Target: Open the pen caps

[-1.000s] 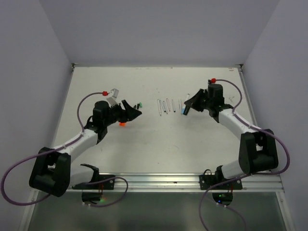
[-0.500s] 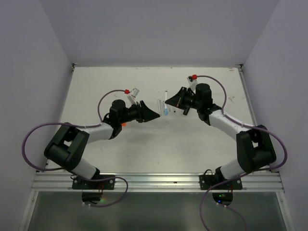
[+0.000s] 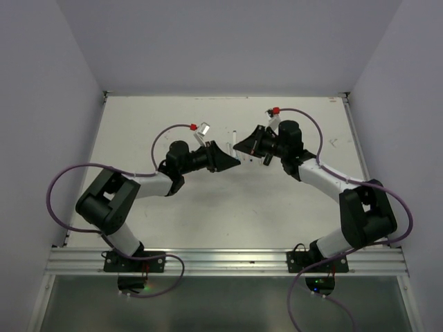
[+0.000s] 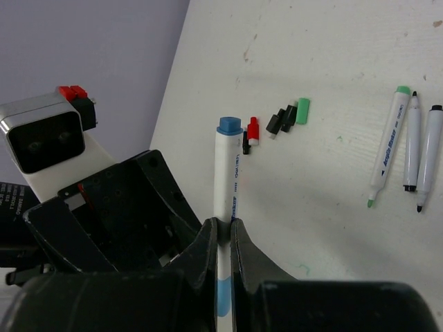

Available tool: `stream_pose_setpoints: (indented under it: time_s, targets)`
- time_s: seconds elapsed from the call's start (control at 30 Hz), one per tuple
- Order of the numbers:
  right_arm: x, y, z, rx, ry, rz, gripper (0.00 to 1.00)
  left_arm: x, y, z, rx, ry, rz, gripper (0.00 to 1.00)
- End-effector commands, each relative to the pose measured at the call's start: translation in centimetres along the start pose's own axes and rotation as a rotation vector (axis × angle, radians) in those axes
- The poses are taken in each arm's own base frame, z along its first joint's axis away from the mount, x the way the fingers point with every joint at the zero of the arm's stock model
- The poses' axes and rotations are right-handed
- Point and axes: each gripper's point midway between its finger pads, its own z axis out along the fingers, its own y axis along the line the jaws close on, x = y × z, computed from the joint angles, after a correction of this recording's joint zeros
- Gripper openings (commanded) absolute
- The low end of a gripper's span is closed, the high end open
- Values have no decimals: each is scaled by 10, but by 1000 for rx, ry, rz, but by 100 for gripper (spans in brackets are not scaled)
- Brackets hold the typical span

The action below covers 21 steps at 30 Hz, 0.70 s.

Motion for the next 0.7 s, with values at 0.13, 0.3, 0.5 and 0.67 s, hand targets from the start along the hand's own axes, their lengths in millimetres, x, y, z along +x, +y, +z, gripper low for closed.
stream_pose_setpoints:
  time_s: [0.13,0.3,0.5,0.67]
  targets:
    - [-10,20,6,-67,-26,-25,0,-11,-19,8,80,-20,34,43]
    - [-9,21,6,-71,-29,-29,0,-10,-20,10,88,-15,28,12]
    - [2,27,6,-141,28,-72,32,-8,-23,8,98,8,36,0]
    - [10,27,8,-163,76,-88,40,-5,-19,8,65,35,54,0]
